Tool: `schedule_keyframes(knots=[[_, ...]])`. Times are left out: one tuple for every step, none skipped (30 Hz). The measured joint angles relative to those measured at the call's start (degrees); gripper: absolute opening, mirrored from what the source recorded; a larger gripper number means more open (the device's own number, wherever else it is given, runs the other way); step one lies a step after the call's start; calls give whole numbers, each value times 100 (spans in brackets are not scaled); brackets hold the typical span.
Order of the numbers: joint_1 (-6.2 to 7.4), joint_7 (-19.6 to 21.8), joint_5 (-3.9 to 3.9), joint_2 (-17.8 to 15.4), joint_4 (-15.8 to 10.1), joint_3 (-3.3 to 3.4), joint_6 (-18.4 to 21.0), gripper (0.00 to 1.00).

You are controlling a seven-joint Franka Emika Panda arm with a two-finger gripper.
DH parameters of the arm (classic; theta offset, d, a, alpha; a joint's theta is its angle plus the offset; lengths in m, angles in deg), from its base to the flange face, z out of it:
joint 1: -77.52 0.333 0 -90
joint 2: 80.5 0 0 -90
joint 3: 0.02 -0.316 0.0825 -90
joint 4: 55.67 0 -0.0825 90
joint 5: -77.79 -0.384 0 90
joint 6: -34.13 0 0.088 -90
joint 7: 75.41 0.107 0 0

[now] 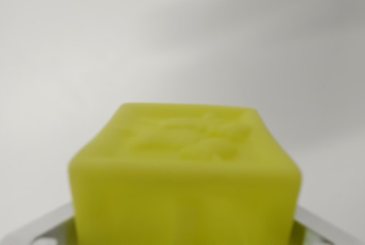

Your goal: Pick yellow cube

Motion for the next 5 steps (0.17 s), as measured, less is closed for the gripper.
schedule_keyframes(knots=[[0, 0, 0, -3, 2, 0, 6, 0], [0, 0, 0, -4, 3, 0, 8, 0], [0, 0, 0, -4, 4, 0, 8, 0], [0, 0, 0, -4, 4, 0, 8, 0], [0, 0, 0, -4, 4, 0, 8, 0]])
